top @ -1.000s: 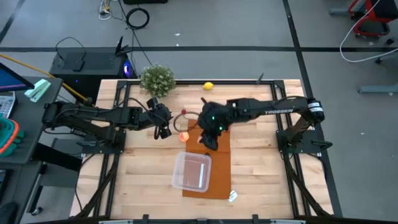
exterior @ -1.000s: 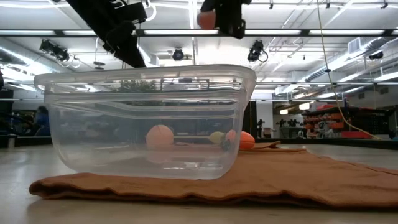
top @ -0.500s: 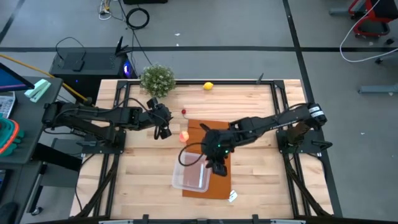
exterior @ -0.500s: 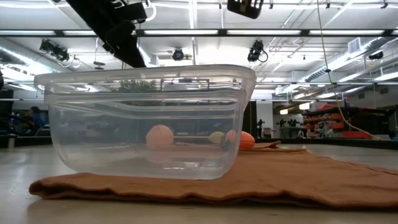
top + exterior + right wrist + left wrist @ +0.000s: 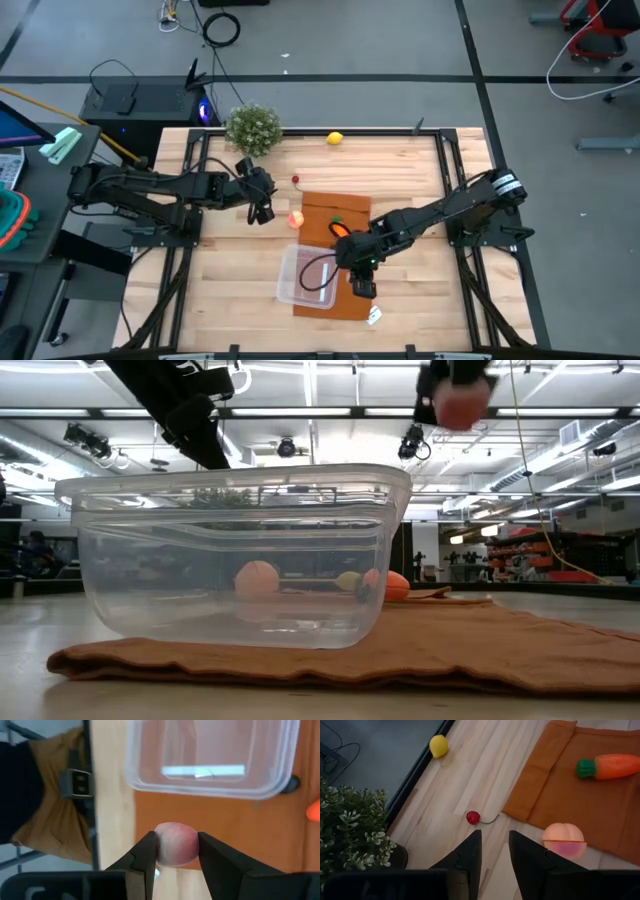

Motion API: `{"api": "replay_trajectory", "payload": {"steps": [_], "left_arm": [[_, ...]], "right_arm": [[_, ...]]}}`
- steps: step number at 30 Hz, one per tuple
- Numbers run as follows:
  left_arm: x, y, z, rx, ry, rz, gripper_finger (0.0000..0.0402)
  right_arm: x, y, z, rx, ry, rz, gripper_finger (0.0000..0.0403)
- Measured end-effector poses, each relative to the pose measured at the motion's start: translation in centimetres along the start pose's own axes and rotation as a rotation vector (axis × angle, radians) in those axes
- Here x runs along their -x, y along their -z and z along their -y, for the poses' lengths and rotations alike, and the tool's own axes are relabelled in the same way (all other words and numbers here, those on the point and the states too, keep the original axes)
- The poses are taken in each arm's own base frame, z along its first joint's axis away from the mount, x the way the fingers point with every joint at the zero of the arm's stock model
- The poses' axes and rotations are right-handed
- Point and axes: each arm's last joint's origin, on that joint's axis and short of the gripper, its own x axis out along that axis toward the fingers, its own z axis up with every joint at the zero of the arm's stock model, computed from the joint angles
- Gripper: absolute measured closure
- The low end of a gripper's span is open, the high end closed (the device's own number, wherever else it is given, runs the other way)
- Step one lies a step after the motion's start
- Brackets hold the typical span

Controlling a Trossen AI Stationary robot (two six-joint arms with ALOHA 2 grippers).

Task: Pick and placing Produce into tupperware
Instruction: Put the small pink peach into the transparent bin

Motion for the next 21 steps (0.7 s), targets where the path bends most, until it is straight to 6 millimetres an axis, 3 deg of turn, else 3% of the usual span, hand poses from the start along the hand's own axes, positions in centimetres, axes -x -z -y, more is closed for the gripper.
{"api": "replay_trajectory", "payload": {"steps": [8,15,21], "left_arm": [[0.0,0.0,0.0,-0.002,0.000,-0.003,0.0294],[0.0,0.0,0.0,-0.003,-0.001,-0.003,0.0294],[0.0,0.0,0.0,-0.004,-0.001,-0.004,0.0294]], "right_arm": [[-1.5,0.7,0.9,0.007,-0.016,-0.006,0.0298],[-0.1,-1.0,1.1,0.054,-0.039,0.061,0.0298],[-0.8,-2.7,1.8,0.102,-0.068,0.057,0.0298]]}}
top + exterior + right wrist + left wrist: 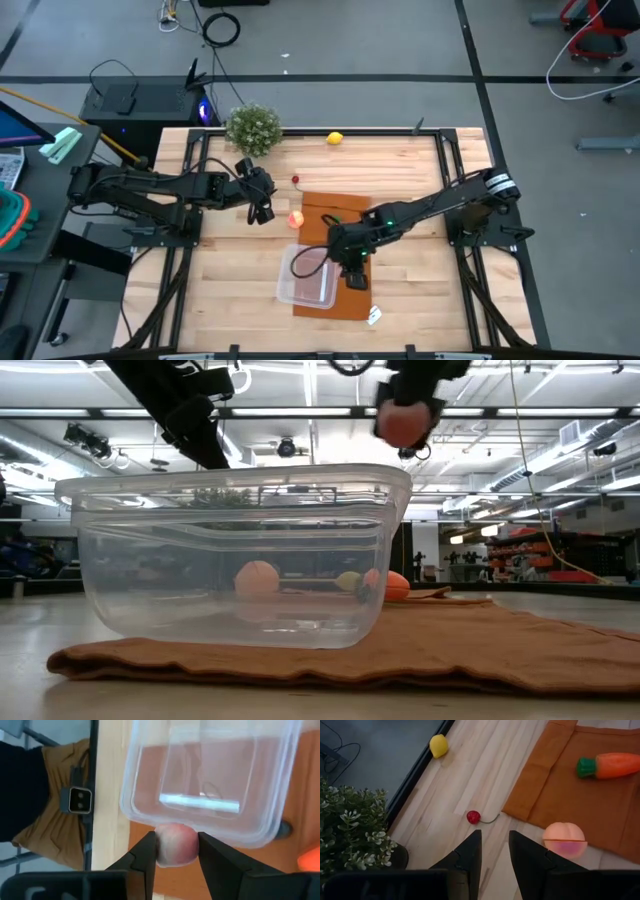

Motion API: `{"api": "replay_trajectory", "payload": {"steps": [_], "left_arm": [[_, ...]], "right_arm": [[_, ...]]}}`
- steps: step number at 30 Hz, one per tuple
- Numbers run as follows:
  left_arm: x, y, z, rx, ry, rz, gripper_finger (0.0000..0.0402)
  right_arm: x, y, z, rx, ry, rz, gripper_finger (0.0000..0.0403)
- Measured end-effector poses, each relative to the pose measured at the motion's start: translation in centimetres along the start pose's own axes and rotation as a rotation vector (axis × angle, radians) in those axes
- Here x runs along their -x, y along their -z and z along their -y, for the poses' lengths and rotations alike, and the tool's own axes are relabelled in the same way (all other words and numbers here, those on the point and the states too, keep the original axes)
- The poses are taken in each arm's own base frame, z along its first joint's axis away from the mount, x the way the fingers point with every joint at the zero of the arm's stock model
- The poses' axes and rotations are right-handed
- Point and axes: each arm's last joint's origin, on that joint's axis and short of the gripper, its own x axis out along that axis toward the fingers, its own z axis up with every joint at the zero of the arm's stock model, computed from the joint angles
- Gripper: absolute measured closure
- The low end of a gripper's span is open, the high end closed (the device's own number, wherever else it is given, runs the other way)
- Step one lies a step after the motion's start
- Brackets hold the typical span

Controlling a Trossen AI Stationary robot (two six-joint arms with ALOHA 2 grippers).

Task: Pick and placing Produce into tupperware
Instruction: Put the small pink peach into the transparent bin

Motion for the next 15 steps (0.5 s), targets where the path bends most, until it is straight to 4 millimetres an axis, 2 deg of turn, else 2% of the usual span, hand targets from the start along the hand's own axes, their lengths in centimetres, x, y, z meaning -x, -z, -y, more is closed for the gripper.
{"api": "replay_trajectory", "payload": {"steps": [7,15], "left_arm": [[0.0,0.1,0.0,-0.008,-0.002,-0.013,0.0294],[0.0,0.2,0.0,-0.014,-0.004,-0.024,0.0294]], "right_arm": [[-1.1,-2.9,0.1,0.092,-0.016,-0.056,0.0298],[-2.4,-4.8,0.4,0.227,0.086,-0.115,0.0298]]}}
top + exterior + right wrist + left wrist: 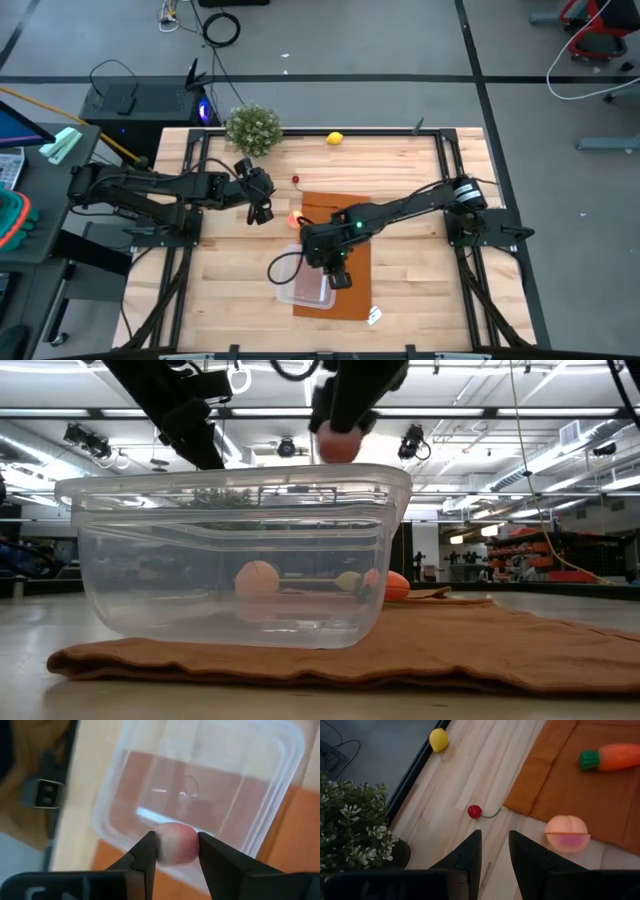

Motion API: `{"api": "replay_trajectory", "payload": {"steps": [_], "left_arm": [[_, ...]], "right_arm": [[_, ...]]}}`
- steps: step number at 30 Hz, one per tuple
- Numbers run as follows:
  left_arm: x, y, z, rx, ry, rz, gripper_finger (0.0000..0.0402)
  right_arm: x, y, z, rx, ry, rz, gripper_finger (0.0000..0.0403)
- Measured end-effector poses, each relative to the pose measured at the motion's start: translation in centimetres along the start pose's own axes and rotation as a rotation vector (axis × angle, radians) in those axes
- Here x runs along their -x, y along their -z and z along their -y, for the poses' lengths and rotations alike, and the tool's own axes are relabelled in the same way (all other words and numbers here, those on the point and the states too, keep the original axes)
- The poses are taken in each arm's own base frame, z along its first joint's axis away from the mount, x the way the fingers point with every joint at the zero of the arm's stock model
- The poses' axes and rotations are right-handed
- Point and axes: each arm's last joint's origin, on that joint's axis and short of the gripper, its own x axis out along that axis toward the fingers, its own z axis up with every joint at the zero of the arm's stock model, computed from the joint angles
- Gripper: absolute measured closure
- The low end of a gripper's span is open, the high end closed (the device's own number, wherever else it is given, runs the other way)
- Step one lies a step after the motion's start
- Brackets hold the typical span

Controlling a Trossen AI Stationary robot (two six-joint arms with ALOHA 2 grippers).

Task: Pick and placing Produce into tupperware
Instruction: Put the small pink peach into the transparent bin

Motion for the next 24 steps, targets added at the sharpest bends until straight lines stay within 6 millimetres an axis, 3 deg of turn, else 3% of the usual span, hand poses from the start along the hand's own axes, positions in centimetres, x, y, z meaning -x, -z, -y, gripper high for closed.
{"api": "replay_trajectory", "payload": {"steps": [10,24], "left_arm": [[0.0,0.1,0.0,-0.003,-0.001,-0.005,0.0294],[0.0,0.1,0.0,-0.003,-0.001,-0.006,0.0294]], "right_arm": [[-3.8,0.9,1.1,0.096,0.159,-0.148,0.0298],[-4.2,0.9,1.2,0.125,0.183,-0.158,0.0298]]}}
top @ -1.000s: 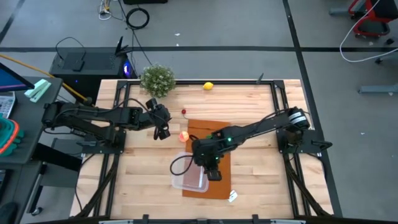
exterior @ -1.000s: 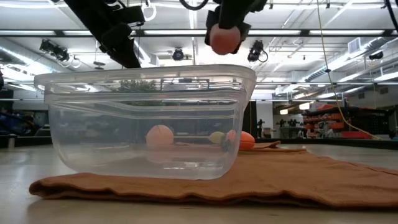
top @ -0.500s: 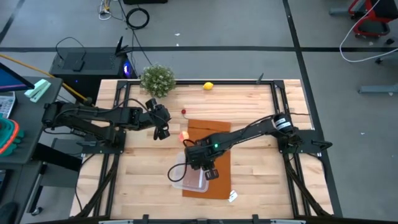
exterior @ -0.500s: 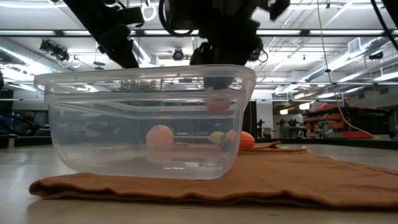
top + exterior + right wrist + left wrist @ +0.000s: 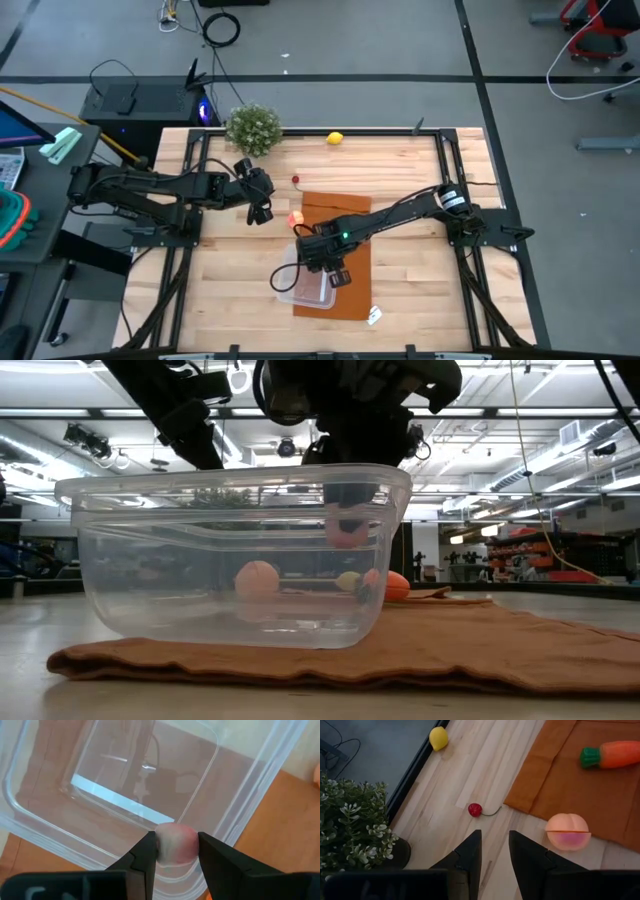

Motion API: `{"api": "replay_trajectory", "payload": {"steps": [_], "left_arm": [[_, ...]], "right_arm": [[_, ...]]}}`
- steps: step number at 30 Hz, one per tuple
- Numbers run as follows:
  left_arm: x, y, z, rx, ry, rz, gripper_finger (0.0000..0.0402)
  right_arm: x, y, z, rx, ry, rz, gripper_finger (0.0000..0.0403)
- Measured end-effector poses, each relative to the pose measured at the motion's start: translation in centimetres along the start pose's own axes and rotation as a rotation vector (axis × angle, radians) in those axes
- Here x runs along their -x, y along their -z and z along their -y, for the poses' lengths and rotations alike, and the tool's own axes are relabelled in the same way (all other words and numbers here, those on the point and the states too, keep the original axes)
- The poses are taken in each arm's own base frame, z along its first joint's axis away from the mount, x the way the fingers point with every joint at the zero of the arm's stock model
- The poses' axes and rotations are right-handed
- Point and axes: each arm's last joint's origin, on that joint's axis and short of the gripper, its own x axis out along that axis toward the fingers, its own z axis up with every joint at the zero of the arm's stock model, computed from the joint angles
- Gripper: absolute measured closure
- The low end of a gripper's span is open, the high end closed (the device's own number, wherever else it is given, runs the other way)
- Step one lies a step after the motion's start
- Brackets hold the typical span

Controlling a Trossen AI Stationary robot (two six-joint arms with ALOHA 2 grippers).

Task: Pick and placing Produce into tupperware
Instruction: Put the small pink peach into the transparent bin

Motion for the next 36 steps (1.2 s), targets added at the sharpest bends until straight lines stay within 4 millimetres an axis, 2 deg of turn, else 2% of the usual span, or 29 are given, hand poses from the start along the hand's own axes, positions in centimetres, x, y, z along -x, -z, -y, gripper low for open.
{"api": "replay_trajectory", "payload": {"steps": [21,29,36], "left_arm": [[0.0,0.0,0.0,0.000,0.000,-0.001,0.0294],[0.0,0.0,0.0,-0.001,0.000,-0.002,0.0294],[0.0,0.1,0.0,-0.005,-0.001,-0.008,0.0294]], "right_arm": [[-0.3,-0.5,-0.5,0.003,-0.023,0.042,0.0298],[-1.7,-0.7,-0.5,0.005,-0.031,0.034,0.0298],[-3.8,-0.7,-0.5,0.003,-0.042,-0.007,0.0298]]}}
